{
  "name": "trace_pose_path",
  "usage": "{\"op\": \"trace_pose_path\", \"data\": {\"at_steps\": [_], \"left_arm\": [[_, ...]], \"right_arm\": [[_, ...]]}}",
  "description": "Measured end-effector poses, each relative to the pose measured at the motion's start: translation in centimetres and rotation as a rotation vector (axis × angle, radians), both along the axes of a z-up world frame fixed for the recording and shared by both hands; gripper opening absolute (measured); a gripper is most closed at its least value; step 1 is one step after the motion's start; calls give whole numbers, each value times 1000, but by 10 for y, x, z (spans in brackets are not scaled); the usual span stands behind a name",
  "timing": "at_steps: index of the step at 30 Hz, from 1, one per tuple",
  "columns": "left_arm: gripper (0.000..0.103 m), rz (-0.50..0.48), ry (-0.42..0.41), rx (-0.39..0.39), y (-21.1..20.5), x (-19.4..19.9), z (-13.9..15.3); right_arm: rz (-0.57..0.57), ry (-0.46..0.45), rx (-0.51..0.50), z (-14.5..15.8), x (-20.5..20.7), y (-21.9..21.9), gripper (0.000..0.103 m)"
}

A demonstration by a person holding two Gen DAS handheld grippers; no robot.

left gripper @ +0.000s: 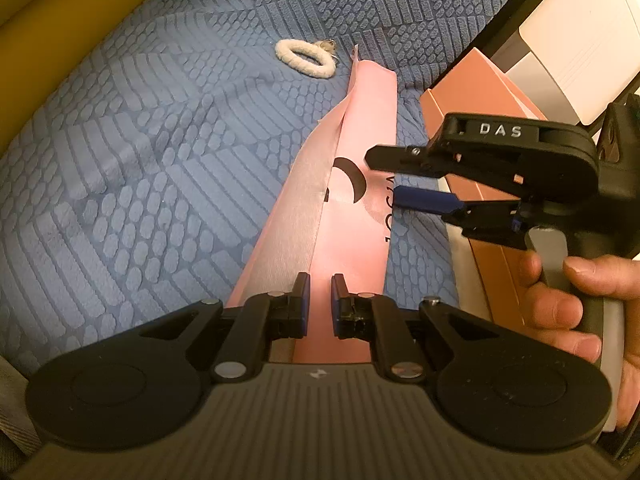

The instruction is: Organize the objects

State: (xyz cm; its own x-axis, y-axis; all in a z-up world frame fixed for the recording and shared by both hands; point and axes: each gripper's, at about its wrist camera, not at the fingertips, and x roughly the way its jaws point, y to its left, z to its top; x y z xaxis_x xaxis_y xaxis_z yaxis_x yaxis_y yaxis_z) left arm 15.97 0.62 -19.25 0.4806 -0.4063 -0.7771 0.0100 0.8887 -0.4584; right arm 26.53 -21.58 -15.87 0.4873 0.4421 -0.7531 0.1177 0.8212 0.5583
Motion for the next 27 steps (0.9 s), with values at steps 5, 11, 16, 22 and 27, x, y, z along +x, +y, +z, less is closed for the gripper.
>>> {"op": "trace_pose_path", "data": {"at_steps": [5,11,16,22,27], "left_arm": [[14,2,-6,3,0,0,1],[19,-14,-43,-7,-4,-2,7],[50,-36,-108,15,-10,-8,17],[53,-93,-161,36,-23,-14,22],[52,-152,-126,92,-40,-22,15]], "right_arm": [[12,9,-66,2,-4,6,14],[28,-2,-87,7,-5,10,12],[56,-1,-132,11,-10,14,12],[54,13,-128,13,-9,12,12],[31,35,-74,14,-14,8,12]]}}
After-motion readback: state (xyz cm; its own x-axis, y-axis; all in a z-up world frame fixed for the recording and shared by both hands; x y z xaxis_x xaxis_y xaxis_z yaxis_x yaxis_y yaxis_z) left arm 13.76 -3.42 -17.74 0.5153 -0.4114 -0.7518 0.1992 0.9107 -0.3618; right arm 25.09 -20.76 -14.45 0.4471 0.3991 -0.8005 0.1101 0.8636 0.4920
